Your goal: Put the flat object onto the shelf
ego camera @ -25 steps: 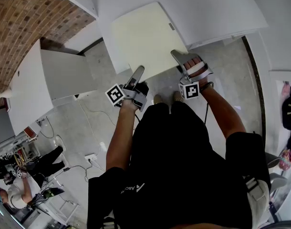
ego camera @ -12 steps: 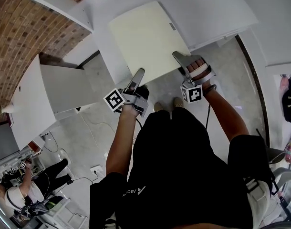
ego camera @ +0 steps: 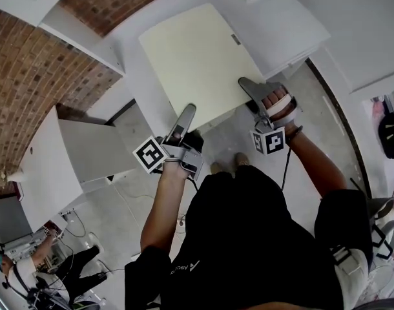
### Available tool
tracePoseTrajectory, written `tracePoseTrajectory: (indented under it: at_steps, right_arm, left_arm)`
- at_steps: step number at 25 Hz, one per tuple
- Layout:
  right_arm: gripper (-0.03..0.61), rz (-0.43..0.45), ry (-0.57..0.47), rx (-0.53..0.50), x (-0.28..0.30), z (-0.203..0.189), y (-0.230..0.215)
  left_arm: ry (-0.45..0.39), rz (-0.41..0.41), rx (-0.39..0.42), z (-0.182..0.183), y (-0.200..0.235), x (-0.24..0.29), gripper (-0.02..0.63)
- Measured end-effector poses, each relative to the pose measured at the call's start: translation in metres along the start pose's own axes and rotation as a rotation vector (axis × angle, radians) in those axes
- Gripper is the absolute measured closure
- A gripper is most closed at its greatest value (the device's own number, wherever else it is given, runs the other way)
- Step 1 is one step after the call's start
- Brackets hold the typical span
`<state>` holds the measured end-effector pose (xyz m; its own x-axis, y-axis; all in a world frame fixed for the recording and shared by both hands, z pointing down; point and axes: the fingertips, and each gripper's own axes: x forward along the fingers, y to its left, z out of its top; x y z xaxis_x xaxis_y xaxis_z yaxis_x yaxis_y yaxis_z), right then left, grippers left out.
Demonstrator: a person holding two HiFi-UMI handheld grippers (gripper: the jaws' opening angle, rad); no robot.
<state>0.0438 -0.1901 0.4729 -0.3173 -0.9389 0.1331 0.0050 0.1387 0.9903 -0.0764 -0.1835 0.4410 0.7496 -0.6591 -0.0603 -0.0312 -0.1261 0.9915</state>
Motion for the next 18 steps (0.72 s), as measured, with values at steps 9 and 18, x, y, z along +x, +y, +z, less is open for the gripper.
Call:
tracePoseTrajectory:
  at_steps: [9,18]
  right_arm:
    - [0.258,-0.078,0.052,-0.016,-0.028,-0.013,-0.092]
    - [0.259,-0.144,0.110,-0.014,-0.047,-0.035,-0.170]
  left_arm:
    - [0.037,-0.054,0.051,-0.006,-0.095,0.017,0.330]
    - [0.064,-0.087,0.110,-0.009,-0.171,0.041,0.328]
